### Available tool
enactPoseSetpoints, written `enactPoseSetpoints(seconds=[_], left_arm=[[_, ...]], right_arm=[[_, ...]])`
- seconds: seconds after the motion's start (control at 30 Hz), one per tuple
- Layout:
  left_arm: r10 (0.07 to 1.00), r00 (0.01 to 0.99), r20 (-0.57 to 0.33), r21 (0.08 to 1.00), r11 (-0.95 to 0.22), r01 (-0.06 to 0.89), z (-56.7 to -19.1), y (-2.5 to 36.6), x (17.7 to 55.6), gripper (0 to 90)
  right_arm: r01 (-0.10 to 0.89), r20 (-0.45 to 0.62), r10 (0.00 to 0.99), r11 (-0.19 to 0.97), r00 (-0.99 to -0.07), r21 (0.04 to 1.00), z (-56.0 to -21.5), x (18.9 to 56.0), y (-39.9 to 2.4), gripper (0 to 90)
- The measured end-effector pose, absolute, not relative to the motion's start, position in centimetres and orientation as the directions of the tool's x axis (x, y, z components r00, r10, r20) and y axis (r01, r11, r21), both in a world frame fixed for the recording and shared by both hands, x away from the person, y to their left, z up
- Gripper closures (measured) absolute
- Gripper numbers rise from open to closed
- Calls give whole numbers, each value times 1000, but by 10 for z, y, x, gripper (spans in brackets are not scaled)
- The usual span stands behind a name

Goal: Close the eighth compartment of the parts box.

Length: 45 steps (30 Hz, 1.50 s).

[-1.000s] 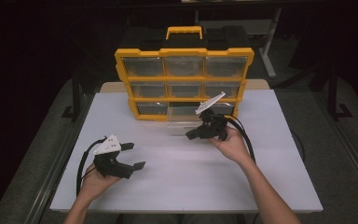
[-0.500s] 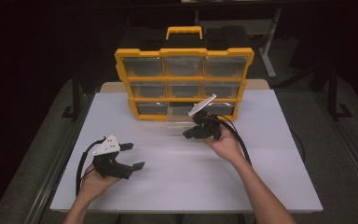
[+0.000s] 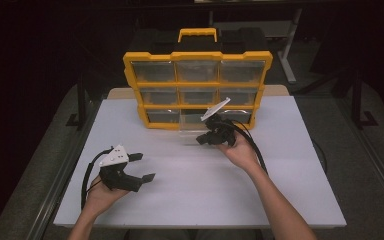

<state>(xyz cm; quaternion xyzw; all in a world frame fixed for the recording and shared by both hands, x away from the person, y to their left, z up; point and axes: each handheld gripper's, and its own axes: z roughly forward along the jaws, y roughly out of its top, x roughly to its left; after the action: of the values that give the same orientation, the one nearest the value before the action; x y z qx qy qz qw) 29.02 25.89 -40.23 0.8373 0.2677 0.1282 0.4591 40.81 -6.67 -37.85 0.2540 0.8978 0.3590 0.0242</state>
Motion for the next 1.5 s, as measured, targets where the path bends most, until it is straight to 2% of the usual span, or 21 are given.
enactPoseSetpoints(seconds=[1.5], left_arm=[[562,827,-23,839,-439,322,-402,260,291,150]], right_arm=[[448,120,498,619,-859,645,-377,425,-66,890]])
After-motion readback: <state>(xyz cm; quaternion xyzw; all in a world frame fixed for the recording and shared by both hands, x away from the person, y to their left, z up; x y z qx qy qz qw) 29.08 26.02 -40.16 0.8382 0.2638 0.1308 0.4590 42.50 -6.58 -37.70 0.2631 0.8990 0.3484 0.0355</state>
